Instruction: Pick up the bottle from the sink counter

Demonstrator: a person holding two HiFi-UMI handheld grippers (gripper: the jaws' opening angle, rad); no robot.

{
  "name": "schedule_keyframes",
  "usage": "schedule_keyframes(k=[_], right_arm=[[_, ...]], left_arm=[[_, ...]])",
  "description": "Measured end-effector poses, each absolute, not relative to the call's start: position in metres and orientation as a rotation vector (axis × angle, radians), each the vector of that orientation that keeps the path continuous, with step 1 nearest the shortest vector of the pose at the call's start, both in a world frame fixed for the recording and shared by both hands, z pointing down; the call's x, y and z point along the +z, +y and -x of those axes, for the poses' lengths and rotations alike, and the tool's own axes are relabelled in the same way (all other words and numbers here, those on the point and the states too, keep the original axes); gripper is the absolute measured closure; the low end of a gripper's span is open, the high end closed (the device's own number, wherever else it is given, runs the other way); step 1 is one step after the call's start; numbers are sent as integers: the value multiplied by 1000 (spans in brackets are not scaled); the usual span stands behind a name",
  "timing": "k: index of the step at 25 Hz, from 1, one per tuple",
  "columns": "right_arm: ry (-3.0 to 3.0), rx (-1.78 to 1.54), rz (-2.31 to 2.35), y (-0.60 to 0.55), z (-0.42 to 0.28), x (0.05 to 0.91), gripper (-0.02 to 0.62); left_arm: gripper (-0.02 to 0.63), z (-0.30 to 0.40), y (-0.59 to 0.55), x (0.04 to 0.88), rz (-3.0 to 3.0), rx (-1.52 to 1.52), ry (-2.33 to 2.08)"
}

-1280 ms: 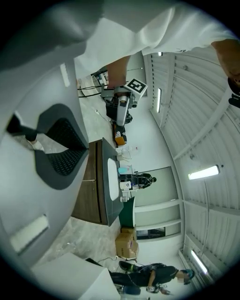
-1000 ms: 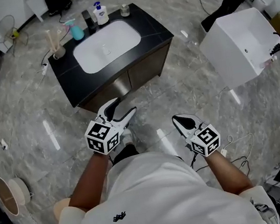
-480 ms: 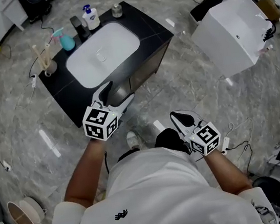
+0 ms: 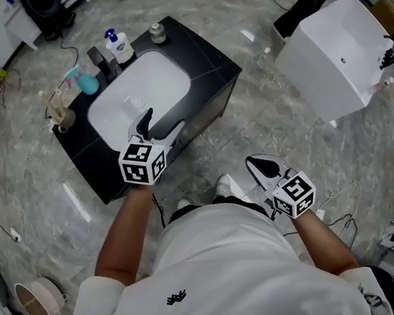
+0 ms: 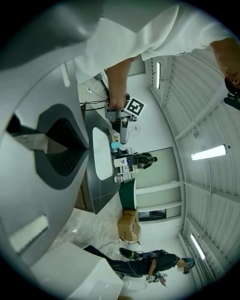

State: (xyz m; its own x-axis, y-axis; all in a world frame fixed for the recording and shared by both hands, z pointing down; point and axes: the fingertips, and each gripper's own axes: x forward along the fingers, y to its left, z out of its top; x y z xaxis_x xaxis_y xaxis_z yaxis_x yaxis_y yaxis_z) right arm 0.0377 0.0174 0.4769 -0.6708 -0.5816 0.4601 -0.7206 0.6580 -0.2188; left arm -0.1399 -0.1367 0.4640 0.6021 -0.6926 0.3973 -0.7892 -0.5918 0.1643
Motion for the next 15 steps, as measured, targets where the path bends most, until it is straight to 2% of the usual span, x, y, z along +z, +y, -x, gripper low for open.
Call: schedule_keyframes(k=[7,15], right_arm=[[-2525,588,-1024,-33,-95,484,583],[-2469,683,-1102,-95,-118,503,583]], left_arm=[[207,119,-217,480,-2416,445,-1342],[201,127,-334,510,-2354,480,-1420]])
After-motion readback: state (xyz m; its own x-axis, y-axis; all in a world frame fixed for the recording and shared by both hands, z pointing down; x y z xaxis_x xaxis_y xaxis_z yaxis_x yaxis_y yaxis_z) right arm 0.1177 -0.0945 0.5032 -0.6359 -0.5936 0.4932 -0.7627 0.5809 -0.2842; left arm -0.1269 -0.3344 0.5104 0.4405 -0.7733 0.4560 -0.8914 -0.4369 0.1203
